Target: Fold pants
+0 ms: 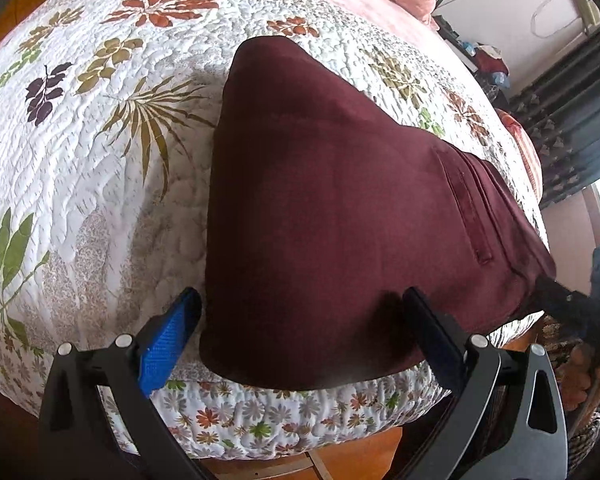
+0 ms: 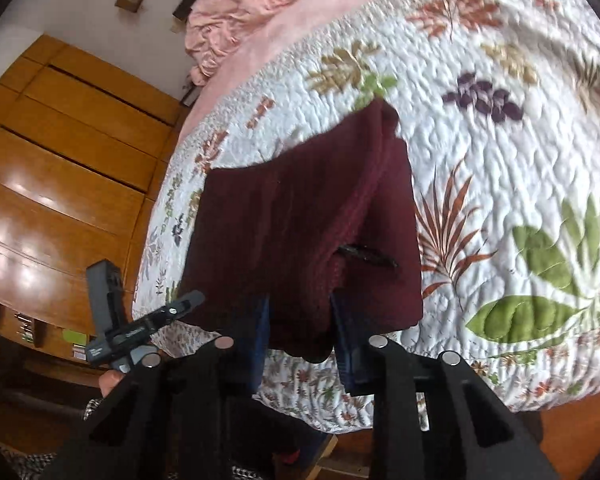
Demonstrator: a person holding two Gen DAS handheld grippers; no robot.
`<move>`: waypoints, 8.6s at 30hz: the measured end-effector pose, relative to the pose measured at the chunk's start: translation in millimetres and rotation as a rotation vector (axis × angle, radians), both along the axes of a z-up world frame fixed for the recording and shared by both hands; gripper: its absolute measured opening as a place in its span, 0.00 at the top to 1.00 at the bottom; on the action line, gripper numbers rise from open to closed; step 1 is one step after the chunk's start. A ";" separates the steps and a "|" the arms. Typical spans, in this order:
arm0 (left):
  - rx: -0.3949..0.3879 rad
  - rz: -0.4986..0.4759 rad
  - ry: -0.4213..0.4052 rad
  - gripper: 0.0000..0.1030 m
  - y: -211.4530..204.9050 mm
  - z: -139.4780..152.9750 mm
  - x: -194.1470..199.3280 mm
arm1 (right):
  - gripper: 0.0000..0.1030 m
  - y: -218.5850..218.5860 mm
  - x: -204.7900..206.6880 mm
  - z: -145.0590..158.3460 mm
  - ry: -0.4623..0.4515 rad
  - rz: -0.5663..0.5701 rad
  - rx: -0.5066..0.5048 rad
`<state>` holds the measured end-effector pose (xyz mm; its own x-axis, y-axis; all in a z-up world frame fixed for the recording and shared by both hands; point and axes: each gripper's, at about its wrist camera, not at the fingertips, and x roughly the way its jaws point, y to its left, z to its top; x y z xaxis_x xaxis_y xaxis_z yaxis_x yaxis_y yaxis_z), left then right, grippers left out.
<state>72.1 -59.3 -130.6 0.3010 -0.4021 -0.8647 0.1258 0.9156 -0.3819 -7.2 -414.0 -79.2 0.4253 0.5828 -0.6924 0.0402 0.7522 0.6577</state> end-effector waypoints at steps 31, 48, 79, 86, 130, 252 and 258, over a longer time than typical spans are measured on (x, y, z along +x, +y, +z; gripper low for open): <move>-0.017 -0.025 0.051 0.03 -3.9 -7.2 11.3 | 0.74 14.0 0.6 -15.5 -0.002 -0.024 -0.180; -0.364 -0.090 0.242 0.03 60.7 -32.2 42.7 | 0.31 -64.1 20.0 -57.8 0.038 0.002 0.263; -0.514 -0.100 0.222 0.67 5.1 -42.9 52.5 | 0.63 -14.3 57.6 -55.6 -0.031 0.095 0.188; -0.550 -0.131 0.149 0.68 -17.2 -21.1 51.8 | 0.63 -11.1 66.2 -24.6 -0.082 0.112 0.151; -0.009 -0.033 -0.132 0.14 1.1 41.6 95.9 | 0.33 -26.9 121.2 -33.9 -0.032 -0.040 0.032; 0.374 0.029 -0.232 0.07 -44.5 96.9 -26.2 | 0.04 113.7 28.7 43.9 -0.067 -0.081 -0.623; 0.367 0.030 -0.229 0.07 -44.3 95.0 -25.6 | 0.04 115.2 29.6 40.3 -0.054 -0.079 -0.623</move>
<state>46.4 -103.6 -35.7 0.5085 -0.0686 -0.8583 0.1407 0.9900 0.0043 22.4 -298.9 -38.9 0.4944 0.0424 -0.8682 0.0901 0.9909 0.0997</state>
